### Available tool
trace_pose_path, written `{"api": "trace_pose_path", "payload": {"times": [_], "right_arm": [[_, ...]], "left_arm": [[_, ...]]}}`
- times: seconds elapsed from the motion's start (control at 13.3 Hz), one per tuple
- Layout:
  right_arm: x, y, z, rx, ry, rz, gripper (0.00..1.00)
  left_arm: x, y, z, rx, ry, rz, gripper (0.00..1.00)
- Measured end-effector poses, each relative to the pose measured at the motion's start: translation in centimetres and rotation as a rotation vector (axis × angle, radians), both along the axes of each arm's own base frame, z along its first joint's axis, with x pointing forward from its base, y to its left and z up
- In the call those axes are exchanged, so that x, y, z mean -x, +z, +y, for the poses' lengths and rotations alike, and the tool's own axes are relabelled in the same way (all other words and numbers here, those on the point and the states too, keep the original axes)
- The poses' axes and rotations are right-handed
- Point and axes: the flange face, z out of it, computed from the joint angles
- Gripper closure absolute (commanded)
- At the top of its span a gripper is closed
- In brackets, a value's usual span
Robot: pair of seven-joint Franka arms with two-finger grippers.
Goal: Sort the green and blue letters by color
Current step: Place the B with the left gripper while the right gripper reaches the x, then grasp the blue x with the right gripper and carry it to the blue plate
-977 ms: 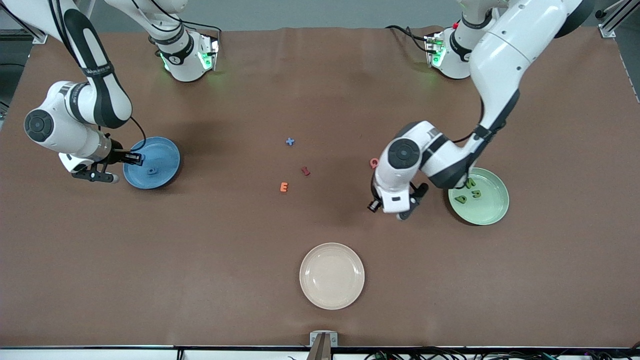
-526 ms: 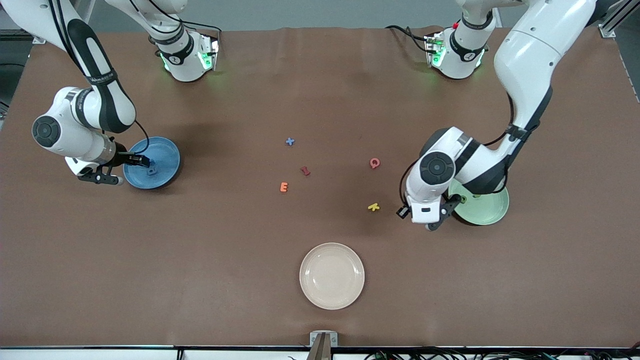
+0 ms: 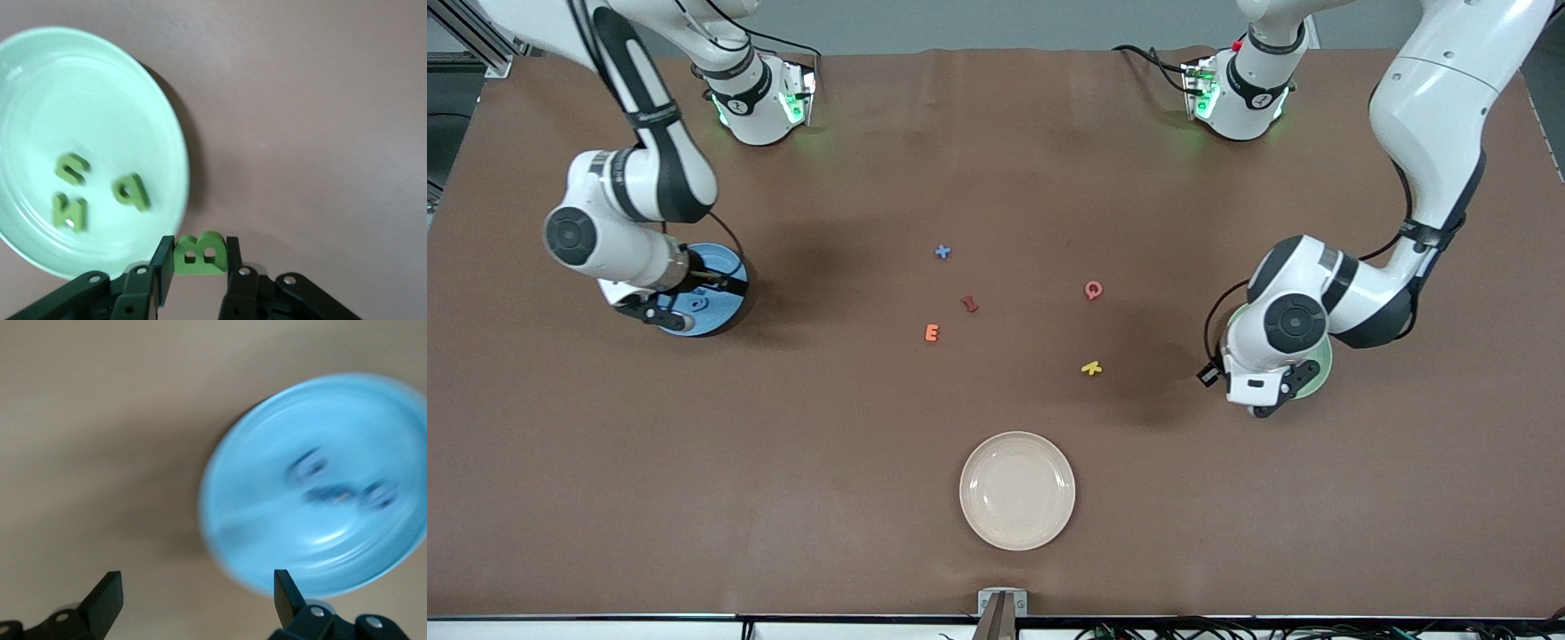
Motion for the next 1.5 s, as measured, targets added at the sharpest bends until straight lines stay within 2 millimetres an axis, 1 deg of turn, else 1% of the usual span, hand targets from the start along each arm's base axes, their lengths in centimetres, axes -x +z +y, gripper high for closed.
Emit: {"api": "trace_pose_path", "payload": {"times": [0.15, 0.3, 0.38, 0.6, 0.68, 0.75, 0.83, 0.98, 1.28, 1.5], "right_arm": [[0.4, 1.2, 4.8, 0.014, -0.047, -0.009, 0.0], [1.5, 1.8, 9.5, 0.03, -0.057, -0.018, 0.0], [2.2, 2.0, 12.4, 0.034, -0.05, -0.03, 0.0], [5.0, 3.0, 21.3, 0.018, -0.034, -0.121, 0.0], [6.0, 3.1, 23.7, 0.007, -0.037, -0.15, 0.0], [7.0, 2.9, 25.8, -0.003, -0.046, -0.173, 0.0], [7.9, 2.5, 27.4, -0.011, -0.051, -0.188, 0.0], [9.3, 1.1, 29.6, -0.013, -0.068, -0.199, 0.0], [10.9, -1.6, 32.4, 0.011, -0.088, -0.181, 0.01], [11.3, -3.2, 33.8, 0.021, -0.105, -0.177, 0.07]], "left_arm": [[0.1, -0.3, 1.7, 0.009, -0.024, 0.017, 1.0], [0.0, -0.5, 3.1, 0.015, -0.053, 0.03, 1.0], [0.0, -0.5, 3.8, 0.018, -0.067, 0.035, 1.0], [-0.1, -0.6, 6.3, 0.029, -0.109, 0.048, 1.0], [0.0, -0.7, 6.9, 0.032, -0.118, 0.053, 0.99], [0.0, -0.8, 7.2, 0.034, -0.126, 0.057, 0.99], [0.1, -1.0, 7.4, 0.035, -0.127, 0.061, 0.99], [0.3, -1.2, 8.0, 0.038, -0.137, 0.068, 0.99], [0.3, -1.3, 8.6, 0.03, -0.166, 0.07, 0.99], [0.5, -1.6, 8.7, -0.001, -0.201, 0.063, 0.98]]}}
